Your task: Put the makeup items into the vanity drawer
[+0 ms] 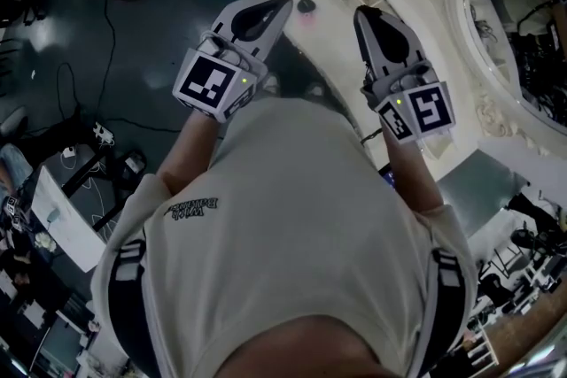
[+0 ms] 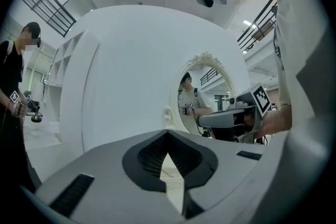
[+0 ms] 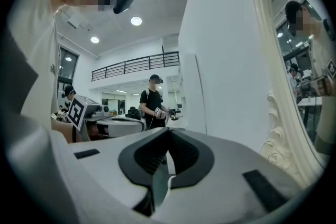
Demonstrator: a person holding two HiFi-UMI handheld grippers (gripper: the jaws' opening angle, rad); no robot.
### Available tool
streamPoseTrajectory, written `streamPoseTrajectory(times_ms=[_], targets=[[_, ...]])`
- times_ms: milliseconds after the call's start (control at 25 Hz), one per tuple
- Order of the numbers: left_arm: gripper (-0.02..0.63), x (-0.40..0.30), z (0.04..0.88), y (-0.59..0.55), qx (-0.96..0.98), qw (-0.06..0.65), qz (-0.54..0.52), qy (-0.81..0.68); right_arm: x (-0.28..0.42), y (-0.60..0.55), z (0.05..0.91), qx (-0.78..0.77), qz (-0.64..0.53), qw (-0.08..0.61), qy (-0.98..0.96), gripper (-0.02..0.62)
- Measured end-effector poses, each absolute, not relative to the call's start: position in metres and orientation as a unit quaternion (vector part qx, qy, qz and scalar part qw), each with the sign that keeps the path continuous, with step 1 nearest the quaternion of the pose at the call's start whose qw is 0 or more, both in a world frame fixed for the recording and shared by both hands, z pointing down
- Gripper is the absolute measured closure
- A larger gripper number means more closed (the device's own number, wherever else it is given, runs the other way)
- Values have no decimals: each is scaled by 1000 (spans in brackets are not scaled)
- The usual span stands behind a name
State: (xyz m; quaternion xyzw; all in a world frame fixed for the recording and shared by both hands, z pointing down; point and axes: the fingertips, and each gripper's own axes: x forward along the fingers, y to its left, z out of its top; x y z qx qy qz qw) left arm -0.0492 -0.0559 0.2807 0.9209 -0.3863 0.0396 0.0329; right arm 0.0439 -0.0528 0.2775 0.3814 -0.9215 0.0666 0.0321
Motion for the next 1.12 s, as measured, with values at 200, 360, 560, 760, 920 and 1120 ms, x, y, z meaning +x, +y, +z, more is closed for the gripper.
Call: streamPoseTrajectory(times_ms=[200, 360, 560, 760, 920, 1120], targets=[[592, -61, 288, -73, 915, 33, 38, -401, 25, -73, 293, 373, 65, 68, -923, 592], [592, -68, 298, -93, 909, 36, 49, -411, 12, -93, 311, 362, 65, 104, -924, 592], [592, -76, 332, -120, 905, 41, 80, -417, -9, -113, 334, 336, 90, 131, -928, 568], [592, -81, 376, -136, 901, 75, 106, -414, -26, -132, 363, 321, 91, 170, -927, 532], [592, -83, 406, -148, 898, 99, 124, -409, -37, -145, 388, 313, 111, 197, -922, 520], [592, -87, 440, -158, 895, 123, 147, -402, -48, -155, 429, 302, 131, 235, -914, 494]])
